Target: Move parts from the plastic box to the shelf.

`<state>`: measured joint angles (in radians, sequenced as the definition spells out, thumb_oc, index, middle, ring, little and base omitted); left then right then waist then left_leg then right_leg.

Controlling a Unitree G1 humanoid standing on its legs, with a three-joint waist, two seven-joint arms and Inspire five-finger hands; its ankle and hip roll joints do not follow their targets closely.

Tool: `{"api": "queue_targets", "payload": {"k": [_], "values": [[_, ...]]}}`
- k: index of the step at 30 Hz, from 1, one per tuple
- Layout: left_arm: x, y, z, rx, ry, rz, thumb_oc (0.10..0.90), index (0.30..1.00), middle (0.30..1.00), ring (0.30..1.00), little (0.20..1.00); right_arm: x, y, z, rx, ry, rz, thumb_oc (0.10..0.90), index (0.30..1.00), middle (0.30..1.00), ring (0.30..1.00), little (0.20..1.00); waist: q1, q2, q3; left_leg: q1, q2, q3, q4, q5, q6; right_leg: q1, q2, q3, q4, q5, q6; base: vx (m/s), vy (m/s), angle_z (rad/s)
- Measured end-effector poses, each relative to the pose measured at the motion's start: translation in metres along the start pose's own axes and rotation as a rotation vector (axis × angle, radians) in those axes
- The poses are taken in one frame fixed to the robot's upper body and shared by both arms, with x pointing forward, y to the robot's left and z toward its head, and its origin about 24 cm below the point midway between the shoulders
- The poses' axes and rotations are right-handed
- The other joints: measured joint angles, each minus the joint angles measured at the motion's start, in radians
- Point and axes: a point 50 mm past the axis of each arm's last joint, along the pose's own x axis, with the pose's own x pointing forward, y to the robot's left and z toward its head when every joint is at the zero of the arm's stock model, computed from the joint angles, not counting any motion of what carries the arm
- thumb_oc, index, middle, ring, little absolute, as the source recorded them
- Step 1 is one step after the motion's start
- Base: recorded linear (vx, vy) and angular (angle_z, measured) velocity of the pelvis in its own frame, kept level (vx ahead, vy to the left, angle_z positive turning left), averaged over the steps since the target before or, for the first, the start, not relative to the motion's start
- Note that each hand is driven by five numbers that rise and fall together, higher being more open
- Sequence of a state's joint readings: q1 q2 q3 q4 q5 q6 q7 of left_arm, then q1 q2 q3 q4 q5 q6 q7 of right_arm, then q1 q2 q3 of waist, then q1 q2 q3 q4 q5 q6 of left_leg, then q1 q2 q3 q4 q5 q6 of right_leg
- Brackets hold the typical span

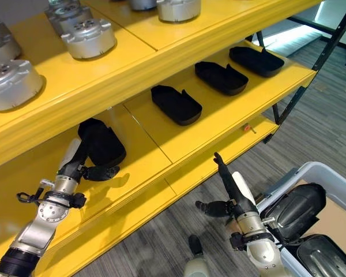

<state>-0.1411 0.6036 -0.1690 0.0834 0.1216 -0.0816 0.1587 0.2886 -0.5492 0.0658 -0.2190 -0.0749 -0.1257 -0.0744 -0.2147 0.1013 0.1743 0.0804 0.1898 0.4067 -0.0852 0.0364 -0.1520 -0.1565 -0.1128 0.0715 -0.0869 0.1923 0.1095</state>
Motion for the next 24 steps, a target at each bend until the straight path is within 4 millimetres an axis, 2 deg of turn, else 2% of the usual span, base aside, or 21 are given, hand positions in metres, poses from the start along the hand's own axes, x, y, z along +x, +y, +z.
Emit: {"api": "queue_targets", "payload": {"k": [7,12,17,24], "values": [[0.008,0.001,-0.003,0.014,0.030,0.014,0.900,1.000,1.000,1.000,1.000,0.003,-0.001,0.002,-0.004,-0.011,-0.004,0.900,1.000,1.000,1.000,1.000,0.001,0.004,0.046,-0.010,-0.001,-0.003,0.004,0.003,-0.002,-0.007,0.001,-0.007,0.001,0.007,-0.007,0.00,0.000,0.00],[0.018,-0.002,-0.004,0.025,0.047,0.020,0.900,1.000,1.000,1.000,1.000,0.005,-0.002,0.004,-0.007,-0.021,-0.007,0.900,1.000,1.000,1.000,1.000,-0.002,0.004,0.053,-0.014,0.000,-0.007,0.000,0.003,-0.001,-0.008,-0.001,-0.010,0.000,0.000,-0.002,0.00,-0.002,0.01],[0.029,-0.008,0.005,0.002,0.022,0.046,0.900,1.000,1.000,1.000,1.000,0.005,-0.003,0.004,-0.010,-0.021,-0.005,0.900,1.000,1.000,1.000,1.000,-0.001,0.007,0.073,-0.023,-0.001,-0.014,0.000,0.003,-0.001,-0.012,-0.006,-0.015,0.000,-0.003,0.003,-0.01,-0.003,0.03],[0.031,-0.015,0.005,0.012,0.026,0.020,0.900,1.000,1.000,1.000,1.000,0.004,-0.003,0.003,-0.010,-0.018,-0.022,0.900,1.000,1.000,1.000,1.000,-0.008,0.009,0.086,-0.029,-0.002,-0.014,0.004,0.003,-0.001,-0.019,-0.003,-0.018,0.001,0.002,-0.003,0.00,0.000,0.00]]}}
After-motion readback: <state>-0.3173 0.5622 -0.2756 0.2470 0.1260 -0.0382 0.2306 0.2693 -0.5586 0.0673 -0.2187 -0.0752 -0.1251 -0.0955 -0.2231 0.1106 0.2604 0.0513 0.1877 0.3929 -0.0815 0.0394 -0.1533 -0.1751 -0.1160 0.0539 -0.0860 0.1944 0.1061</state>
